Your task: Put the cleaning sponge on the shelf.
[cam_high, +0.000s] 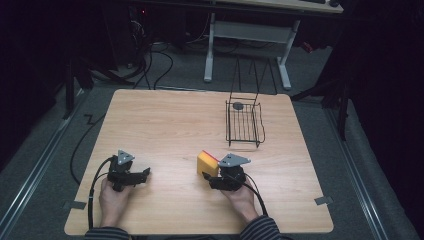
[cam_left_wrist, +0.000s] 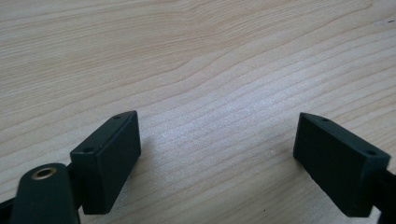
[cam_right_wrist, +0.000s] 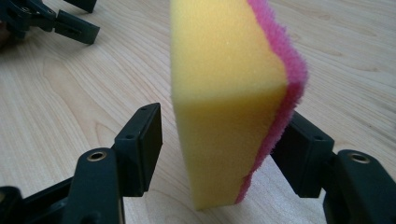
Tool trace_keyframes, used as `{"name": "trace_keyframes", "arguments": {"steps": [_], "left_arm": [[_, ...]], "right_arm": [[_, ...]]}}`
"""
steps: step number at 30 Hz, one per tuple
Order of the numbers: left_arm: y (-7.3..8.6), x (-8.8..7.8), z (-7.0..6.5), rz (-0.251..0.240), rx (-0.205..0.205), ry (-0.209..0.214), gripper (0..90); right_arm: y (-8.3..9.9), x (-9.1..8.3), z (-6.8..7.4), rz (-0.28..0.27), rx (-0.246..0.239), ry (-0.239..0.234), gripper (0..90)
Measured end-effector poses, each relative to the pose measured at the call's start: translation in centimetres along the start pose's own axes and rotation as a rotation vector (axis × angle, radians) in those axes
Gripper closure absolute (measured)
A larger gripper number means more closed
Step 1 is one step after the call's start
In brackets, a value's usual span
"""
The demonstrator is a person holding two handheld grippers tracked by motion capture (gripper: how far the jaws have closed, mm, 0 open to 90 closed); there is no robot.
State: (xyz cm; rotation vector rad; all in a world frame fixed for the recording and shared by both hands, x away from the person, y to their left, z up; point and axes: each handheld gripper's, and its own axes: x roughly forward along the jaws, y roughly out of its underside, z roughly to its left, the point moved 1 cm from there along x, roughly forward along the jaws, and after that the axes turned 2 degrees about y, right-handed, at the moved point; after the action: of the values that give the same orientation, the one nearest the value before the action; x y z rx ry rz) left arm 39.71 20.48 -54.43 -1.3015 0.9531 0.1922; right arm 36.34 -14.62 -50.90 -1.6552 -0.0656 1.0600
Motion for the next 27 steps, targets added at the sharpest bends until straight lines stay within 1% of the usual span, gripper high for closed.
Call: {"name": "trace_keyframes", "arguments": {"steps": [3,8,12,14,15,16,17,19,27], "left_arm": [[0.0,0.0,0.0,0.0,0.0,0.0,15.5],[0.0,0.01,-0.01,-0.002,-0.002,0.0,15.5],[0.0,0.01,-0.01,-0.002,-0.002,0.0,15.5],[0.0,0.01,-0.01,-0.002,-0.002,0.0,15.5],[0.0,0.01,-0.01,-0.002,-0.002,0.0,15.5],[0.0,0.01,-0.01,-0.002,-0.002,0.0,15.5],[0.0,0.01,-0.01,-0.002,-0.002,0.0,15.5],[0.0,0.01,-0.01,-0.002,-0.002,0.0,15.5],[0.01,0.0,0.0,0.0,0.0,0.0,15.5]], "right_arm": [[0.08,0.35,-0.08,0.007,0.008,-0.001,39.4],[0.17,0.66,-0.11,0.014,0.009,-0.002,43.1],[0.3,0.96,0.06,0.027,-0.015,0.011,48.7],[0.32,0.99,0.09,0.028,-0.017,0.012,49.9],[0.33,1.04,0.11,0.028,-0.023,0.015,52.6],[0.33,1.04,0.11,0.028,-0.023,0.015,52.6],[0.35,1.04,0.19,0.029,-0.027,0.019,55.7],[0.36,0.98,0.23,0.032,-0.034,0.019,57.8],[0.47,0.77,0.22,0.031,-0.039,0.015,60.3]]}}
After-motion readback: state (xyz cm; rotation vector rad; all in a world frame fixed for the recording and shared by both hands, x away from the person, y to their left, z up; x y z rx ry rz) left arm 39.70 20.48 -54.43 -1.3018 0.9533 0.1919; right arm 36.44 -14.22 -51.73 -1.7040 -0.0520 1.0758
